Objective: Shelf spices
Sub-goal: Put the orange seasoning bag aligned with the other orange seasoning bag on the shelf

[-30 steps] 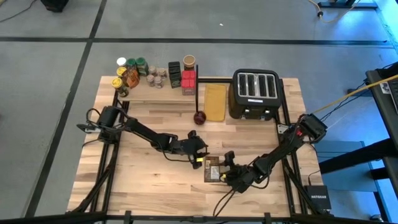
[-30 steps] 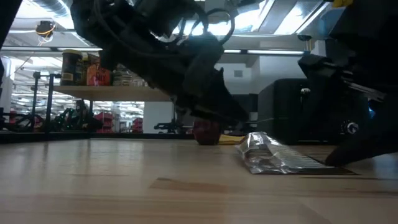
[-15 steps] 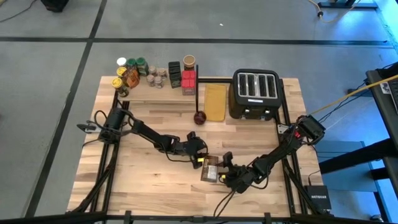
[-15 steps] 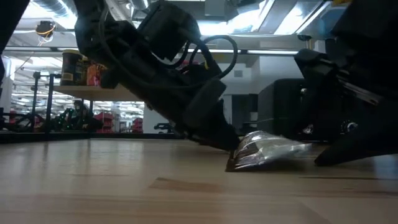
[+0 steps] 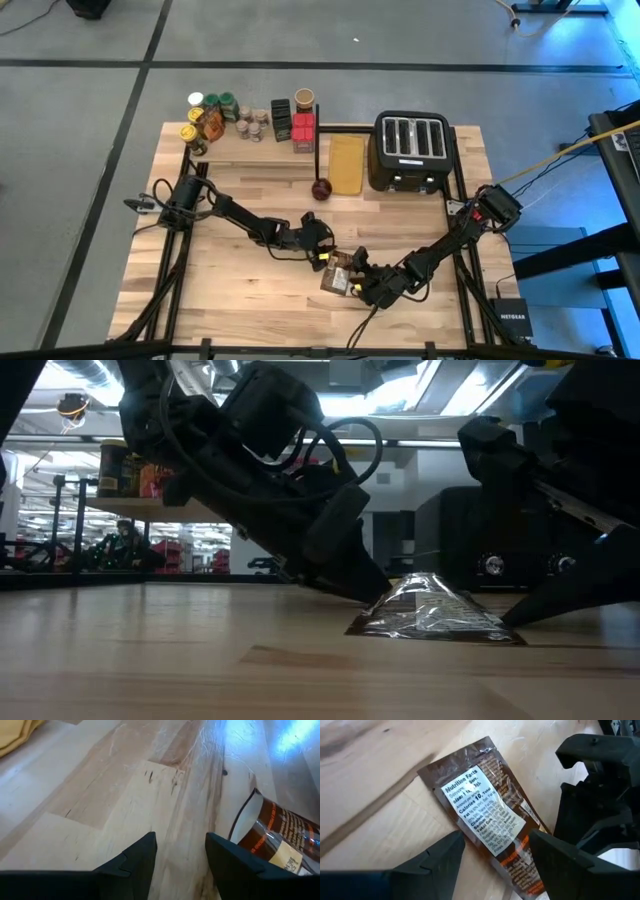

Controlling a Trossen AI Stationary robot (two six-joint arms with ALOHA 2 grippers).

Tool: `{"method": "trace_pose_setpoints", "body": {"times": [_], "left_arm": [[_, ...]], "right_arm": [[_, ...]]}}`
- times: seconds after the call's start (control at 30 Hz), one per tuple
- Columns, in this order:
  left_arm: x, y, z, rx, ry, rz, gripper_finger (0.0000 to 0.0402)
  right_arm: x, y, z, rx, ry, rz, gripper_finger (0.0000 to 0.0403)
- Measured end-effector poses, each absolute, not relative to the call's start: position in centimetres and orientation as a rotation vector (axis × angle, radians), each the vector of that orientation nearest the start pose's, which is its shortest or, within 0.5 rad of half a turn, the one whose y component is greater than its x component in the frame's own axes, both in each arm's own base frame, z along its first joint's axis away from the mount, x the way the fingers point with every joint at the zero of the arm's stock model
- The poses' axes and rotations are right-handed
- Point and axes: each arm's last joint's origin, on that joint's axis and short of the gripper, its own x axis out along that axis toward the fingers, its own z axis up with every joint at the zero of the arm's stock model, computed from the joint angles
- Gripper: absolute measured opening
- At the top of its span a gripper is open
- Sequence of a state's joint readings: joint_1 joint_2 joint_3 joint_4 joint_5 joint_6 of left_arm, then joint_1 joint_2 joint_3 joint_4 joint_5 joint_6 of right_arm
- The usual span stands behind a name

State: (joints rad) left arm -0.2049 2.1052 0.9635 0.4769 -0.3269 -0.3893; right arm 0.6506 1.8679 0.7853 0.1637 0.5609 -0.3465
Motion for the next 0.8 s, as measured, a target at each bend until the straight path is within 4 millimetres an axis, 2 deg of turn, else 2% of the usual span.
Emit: {"method": "trace_pose_setpoints", "body": {"times": [0.33, 0.67, 0.8], "left_arm": [[37.5, -8.6, 12.8, -0.125, 0.504, 0.137, 0.0169], [37.5, -9.0, 11.1, -0.155, 0.548, 0.117, 0.0169], [37.5, -9.8, 11.4, -0.167, 0.514, 0.095, 0.0169]], "right_arm": [[26.4, 18.2, 9.4, -0.859, 0.744, 0.21, 0.0236], [26.6, 18.1, 9.5, -0.842, 0.732, 0.206, 0.0236], [26.7, 18.1, 9.5, -0.842, 0.732, 0.205, 0.0236]]}}
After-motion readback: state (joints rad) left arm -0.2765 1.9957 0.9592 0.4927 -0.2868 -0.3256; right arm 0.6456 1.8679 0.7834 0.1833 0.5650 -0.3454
